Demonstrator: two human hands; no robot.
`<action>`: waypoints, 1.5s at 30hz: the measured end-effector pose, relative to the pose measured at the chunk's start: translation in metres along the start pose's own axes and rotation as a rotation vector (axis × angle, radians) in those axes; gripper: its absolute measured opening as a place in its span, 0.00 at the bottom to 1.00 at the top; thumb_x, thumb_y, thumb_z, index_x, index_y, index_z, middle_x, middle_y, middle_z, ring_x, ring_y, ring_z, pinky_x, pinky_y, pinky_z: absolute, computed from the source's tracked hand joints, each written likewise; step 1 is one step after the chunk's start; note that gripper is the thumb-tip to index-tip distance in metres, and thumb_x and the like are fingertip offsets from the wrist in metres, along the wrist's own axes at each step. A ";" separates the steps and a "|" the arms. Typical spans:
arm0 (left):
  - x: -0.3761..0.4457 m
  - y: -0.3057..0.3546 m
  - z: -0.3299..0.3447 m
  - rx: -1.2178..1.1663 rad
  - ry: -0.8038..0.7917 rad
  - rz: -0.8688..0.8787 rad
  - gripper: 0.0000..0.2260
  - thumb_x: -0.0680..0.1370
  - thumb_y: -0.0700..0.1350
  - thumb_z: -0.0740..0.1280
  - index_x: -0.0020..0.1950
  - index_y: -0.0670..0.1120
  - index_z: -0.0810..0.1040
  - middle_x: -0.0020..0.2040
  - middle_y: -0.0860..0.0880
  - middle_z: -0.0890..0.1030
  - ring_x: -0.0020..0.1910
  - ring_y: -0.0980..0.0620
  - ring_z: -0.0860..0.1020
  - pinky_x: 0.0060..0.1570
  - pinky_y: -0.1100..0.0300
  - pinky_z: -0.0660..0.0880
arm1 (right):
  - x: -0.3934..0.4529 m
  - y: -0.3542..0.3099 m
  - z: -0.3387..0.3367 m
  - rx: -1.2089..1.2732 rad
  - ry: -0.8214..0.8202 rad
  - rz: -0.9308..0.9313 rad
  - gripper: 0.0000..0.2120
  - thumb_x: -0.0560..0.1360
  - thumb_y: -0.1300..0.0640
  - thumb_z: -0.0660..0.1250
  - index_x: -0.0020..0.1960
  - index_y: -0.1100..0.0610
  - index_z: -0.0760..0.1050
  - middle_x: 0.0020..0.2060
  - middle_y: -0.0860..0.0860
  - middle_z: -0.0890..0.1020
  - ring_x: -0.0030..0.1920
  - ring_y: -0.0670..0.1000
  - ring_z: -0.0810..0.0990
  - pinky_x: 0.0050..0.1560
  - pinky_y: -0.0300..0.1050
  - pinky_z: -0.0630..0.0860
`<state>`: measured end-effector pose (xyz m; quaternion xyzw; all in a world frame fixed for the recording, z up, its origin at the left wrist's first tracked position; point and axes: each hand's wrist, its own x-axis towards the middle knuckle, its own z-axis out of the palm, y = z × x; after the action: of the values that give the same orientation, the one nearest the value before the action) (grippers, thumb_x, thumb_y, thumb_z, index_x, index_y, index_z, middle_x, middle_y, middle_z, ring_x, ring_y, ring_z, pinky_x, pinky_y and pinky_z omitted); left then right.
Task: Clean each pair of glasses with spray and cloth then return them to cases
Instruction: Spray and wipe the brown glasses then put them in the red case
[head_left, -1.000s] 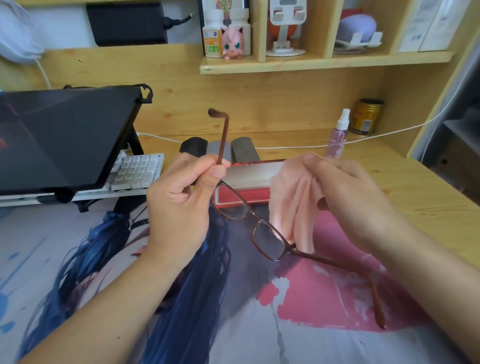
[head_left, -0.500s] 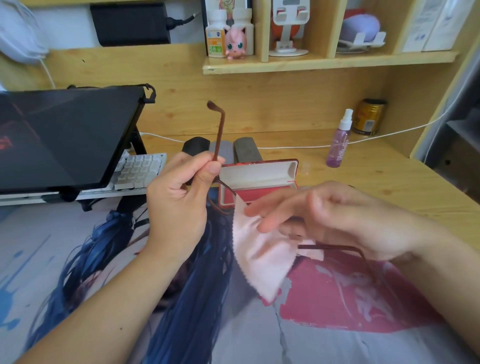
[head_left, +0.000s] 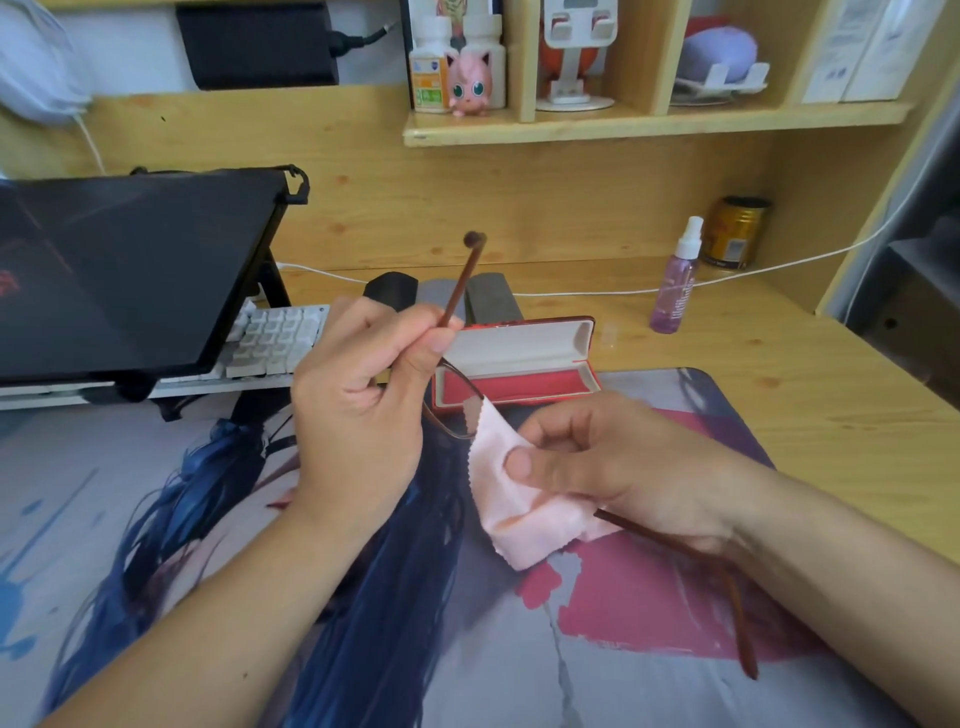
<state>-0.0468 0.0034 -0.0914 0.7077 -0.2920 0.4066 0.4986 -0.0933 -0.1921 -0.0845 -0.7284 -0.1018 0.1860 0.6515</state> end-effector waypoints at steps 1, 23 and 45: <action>0.000 0.000 0.000 -0.010 0.001 -0.018 0.05 0.81 0.39 0.68 0.53 0.48 0.81 0.38 0.42 0.77 0.42 0.41 0.76 0.47 0.60 0.71 | 0.000 -0.001 -0.002 0.005 -0.042 0.018 0.02 0.75 0.60 0.74 0.44 0.59 0.82 0.38 0.59 0.82 0.34 0.54 0.78 0.34 0.45 0.72; 0.001 -0.009 0.002 -0.106 -0.023 -0.223 0.06 0.81 0.41 0.69 0.53 0.51 0.82 0.41 0.40 0.79 0.44 0.44 0.78 0.48 0.60 0.75 | 0.001 -0.003 -0.001 0.180 -0.123 0.105 0.04 0.77 0.66 0.68 0.51 0.62 0.80 0.38 0.57 0.82 0.33 0.51 0.81 0.31 0.42 0.75; -0.008 -0.007 0.015 -0.232 -0.139 -0.293 0.06 0.80 0.43 0.70 0.52 0.54 0.83 0.40 0.51 0.79 0.45 0.53 0.80 0.46 0.59 0.76 | 0.001 -0.008 0.007 0.159 0.046 0.074 0.12 0.74 0.70 0.71 0.55 0.59 0.79 0.38 0.53 0.84 0.37 0.50 0.82 0.37 0.40 0.77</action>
<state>-0.0407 -0.0088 -0.1038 0.7067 -0.2648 0.2434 0.6092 -0.0948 -0.1844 -0.0774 -0.6819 -0.0446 0.2005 0.7021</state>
